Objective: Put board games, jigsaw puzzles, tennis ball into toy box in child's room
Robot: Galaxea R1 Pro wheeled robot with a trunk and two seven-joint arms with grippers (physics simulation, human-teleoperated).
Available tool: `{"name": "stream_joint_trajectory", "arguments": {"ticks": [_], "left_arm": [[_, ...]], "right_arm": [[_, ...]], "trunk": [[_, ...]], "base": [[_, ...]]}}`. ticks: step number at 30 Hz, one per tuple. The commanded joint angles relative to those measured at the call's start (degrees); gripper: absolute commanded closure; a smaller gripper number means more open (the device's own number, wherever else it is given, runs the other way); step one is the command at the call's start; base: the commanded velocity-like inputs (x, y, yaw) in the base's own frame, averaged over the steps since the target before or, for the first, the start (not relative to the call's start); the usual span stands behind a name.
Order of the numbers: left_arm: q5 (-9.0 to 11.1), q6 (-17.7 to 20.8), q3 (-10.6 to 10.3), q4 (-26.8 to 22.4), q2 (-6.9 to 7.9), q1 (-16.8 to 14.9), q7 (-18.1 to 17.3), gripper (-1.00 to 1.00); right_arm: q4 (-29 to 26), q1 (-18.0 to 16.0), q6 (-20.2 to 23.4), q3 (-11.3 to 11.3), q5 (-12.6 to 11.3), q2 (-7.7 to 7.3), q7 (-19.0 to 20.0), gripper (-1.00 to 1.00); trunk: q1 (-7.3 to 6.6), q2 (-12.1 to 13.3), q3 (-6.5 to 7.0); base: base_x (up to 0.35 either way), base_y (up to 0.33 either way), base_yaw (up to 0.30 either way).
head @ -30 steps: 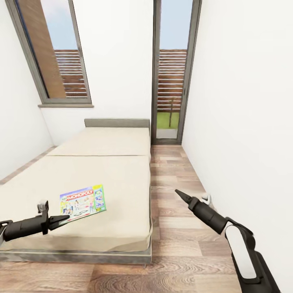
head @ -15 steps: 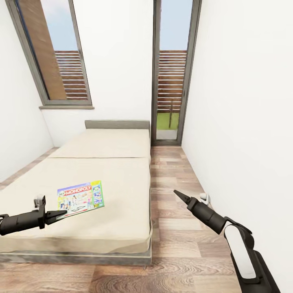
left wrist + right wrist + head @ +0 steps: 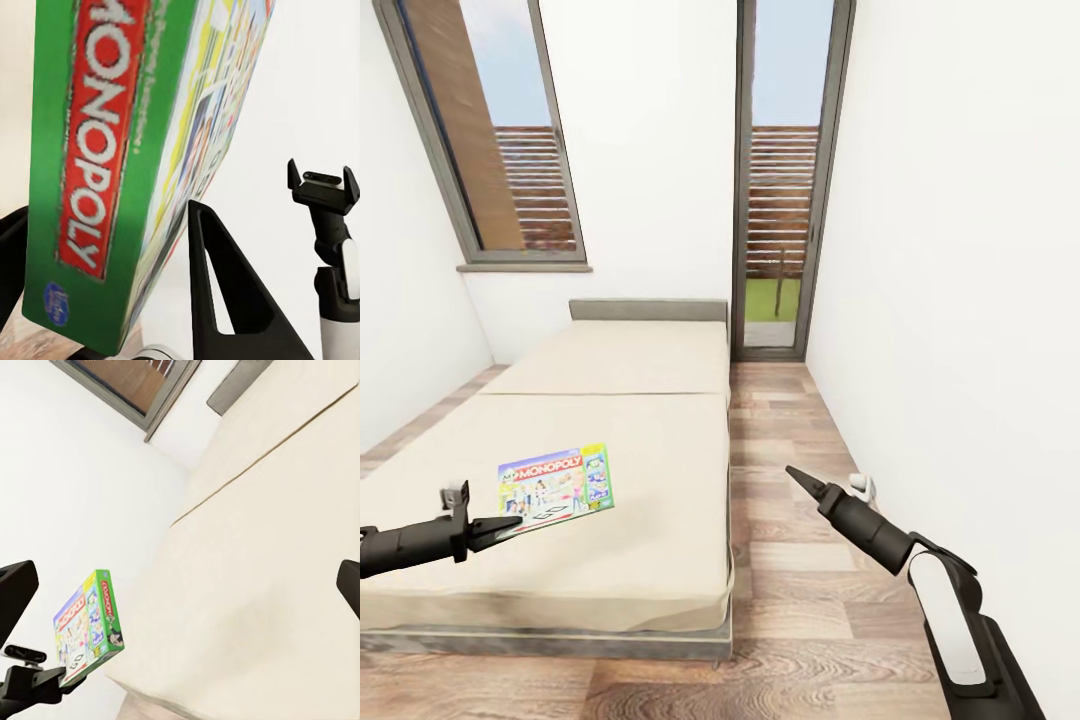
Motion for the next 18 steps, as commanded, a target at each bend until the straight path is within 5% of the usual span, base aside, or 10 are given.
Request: {"name": "stream_joint_trajectory", "arguments": {"ticks": [1, 5, 12, 18], "left_arm": [[-0.07, 0.61, -0.01, 0.01, 0.00, -0.02, -0.23, 1.00], [-0.07, 0.61, -0.03, -0.05, 0.03, -0.03, -0.23, 1.00], [-0.07, 0.56, -0.03, -0.07, 0.13, -0.02, -0.23, 1.00], [-0.07, 0.52, 0.09, -0.07, 1.01, -0.02, -0.23, 1.00]], "right_arm": [[-0.01, -0.04, 0.46, -0.03, -0.01, 0.06, 0.01, -1.00], [-0.22, -0.04, 1.02, 0.17, 0.42, 0.09, -2.87, -1.00], [-2.06, 0.02, 6.93, 0.12, 0.06, 0.20, -16.72, -1.00], [-2.28, 0.04, 7.29, 0.17, -0.33, 0.18, -19.11, -1.00]], "trunk": [[-0.23, 0.39, 0.13], [-1.11, 2.00, 0.85], [-2.65, 4.80, 2.10], [-3.97, 7.21, 3.18]], "base": [[0.000, 0.000, 0.000], [0.000, 0.000, 0.000], [0.000, 0.000, 0.000], [0.000, 0.000, 0.000]]}}
